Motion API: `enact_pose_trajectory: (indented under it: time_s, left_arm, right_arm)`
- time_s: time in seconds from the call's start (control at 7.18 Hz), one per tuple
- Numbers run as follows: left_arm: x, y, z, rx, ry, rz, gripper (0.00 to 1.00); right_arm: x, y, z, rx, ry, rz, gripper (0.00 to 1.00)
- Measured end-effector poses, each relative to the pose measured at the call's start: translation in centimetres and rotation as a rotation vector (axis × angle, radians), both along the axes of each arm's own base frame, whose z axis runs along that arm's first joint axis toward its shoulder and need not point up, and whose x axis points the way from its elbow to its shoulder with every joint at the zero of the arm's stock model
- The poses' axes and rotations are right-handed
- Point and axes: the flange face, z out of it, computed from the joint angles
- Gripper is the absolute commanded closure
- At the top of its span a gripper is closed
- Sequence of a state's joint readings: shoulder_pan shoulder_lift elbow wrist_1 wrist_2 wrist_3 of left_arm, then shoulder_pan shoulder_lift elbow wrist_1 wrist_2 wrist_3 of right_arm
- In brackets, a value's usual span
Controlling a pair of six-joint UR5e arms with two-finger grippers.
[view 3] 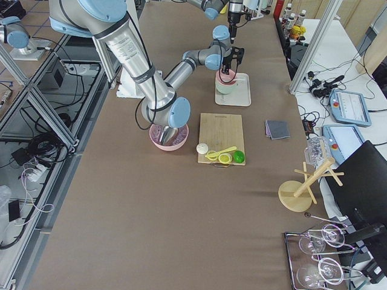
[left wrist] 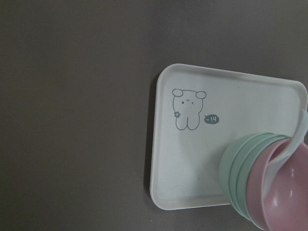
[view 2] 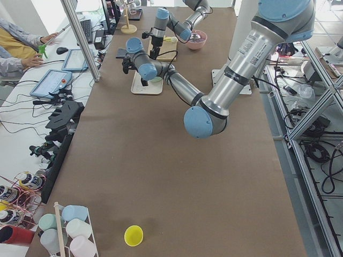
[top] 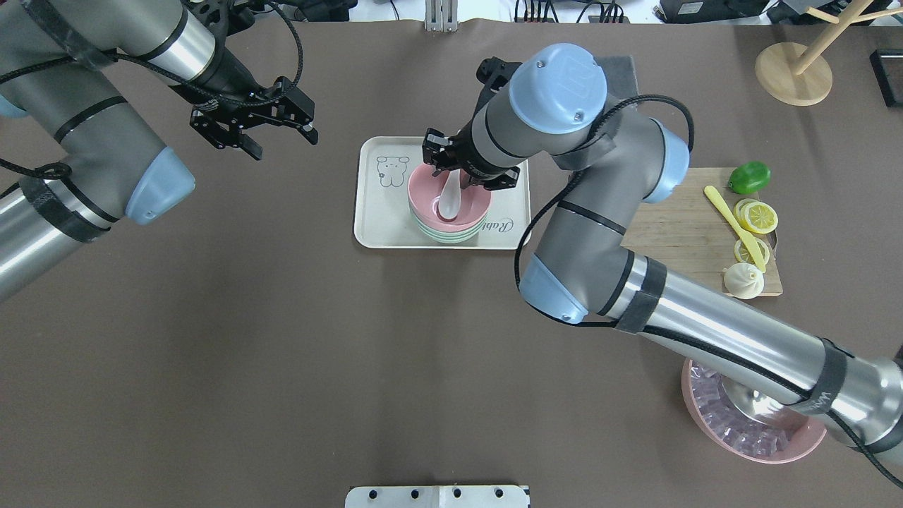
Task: Stack pink bowl on green and place spoon
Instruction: 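Release the spoon in the pink bowl and retract both arms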
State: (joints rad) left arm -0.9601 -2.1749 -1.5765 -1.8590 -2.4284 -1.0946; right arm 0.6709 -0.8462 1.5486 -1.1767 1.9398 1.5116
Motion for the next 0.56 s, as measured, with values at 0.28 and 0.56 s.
enact_pose_trajectory:
  time_s: [0.28,0.56]
  left_arm:
    - [-1.9,-1.0,0.2,-0.008,0.000,-0.025,0.01]
    - [-6.7,-2.6,1.9,-0.001,0.006,-0.056,0.01]
  right_arm:
    - [9.1,-3.0,3.1,-0.025,-0.023,-0.046,0.00]
    - [22.1,-7.6,10.9,-0.003,0.025,-0.077,0.00]
